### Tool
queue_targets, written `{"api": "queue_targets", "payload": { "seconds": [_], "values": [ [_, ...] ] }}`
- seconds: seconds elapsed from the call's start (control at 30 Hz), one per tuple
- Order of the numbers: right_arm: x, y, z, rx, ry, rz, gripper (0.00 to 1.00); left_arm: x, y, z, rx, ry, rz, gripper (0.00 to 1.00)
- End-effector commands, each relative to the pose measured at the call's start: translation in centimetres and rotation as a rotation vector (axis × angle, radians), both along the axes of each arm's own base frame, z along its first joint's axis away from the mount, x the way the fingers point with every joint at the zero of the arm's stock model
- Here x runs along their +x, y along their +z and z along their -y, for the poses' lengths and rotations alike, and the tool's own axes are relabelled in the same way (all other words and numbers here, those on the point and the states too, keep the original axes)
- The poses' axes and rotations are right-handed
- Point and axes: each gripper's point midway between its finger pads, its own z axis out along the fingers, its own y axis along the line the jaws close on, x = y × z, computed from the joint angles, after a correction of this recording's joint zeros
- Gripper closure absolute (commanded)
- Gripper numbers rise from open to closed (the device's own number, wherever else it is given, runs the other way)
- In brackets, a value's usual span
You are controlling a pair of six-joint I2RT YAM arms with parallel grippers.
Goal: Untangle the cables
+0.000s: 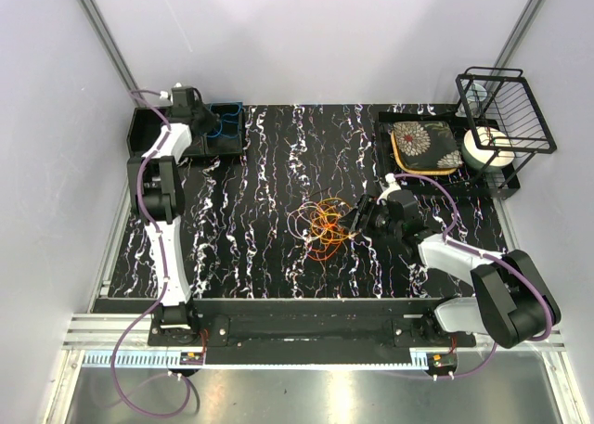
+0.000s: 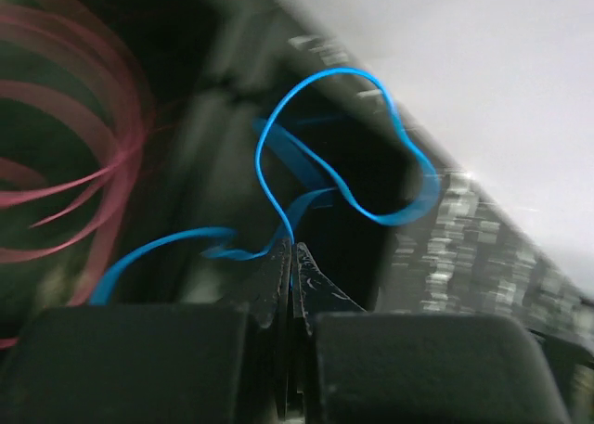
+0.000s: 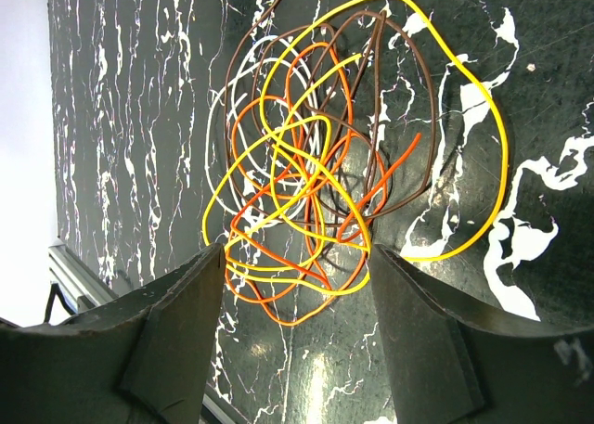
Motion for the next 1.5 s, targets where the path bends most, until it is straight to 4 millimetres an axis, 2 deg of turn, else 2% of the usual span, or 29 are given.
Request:
{"api": "queue_targets", "payload": {
  "seconds": [0.0,0.2,0.27,0.53,0.6,0.7,0.73,0.77,0.97,1.17,1.2,1.27,1.47],
  "values": [
    [0.8,1.6,-0.8,0.02,0.022,0.046,0.3,-1.9,3.1,-3.3,0.125,0.112,-0.011,1.0],
    [0.8,1.6,-0.7,0.02,0.022,0.044,0.3,-2.8,2.7,-4.5,0.182,0.15,-0.05,1.0],
    [0.8,1.6,-0.7,0.02,0.021,0.044,0.31,-2.4,3.0,-4.2,0.183,0.128,-0.034,1.0],
    [0.8,1.6,-0.8,0.021,0.024,0.045,0.3,0.4,5.1,0.3,0.16,-0.021,0.063,1.0],
    [0.8,1.6,-0.8,0.02,0.022,0.044,0.3,0.8,5.0,1.4,0.157,-0.034,0.067,1.0],
    [0.9,1.6,-0.8,0.02,0.021,0.046,0.3,1.7,4.5,1.7,0.141,-0.033,0.071,1.0],
    [0.8,1.6,-0.8,0.02,0.022,0.044,0.3,1.9,4.2,3.4,0.127,-0.059,0.072,1.0],
    [0.8,1.6,-0.8,0.02,0.022,0.044,0.3,2.0,3.9,3.8,0.124,-0.063,0.071,1.0],
    [0.8,1.6,-0.8,0.02,0.026,0.045,0.31,2.0,2.5,4.3,0.08,-0.058,0.063,1.0],
    [0.8,1.6,-0.8,0.02,0.024,0.045,0.3,1.1,1.6,2.5,0.075,-0.011,0.04,1.0],
    [0.8,1.6,-0.8,0.02,0.026,0.045,0.31,1.1,1.9,1.1,0.068,0.013,0.044,1.0],
    [0.8,1.7,-0.8,0.022,0.026,0.047,0.3,0.8,1.4,-0.2,0.047,0.036,0.034,1.0],
    [0.8,1.6,-0.8,0.022,0.027,0.046,0.3,0.7,1.7,-1.3,0.054,0.036,0.032,1.0]
  ]
}}
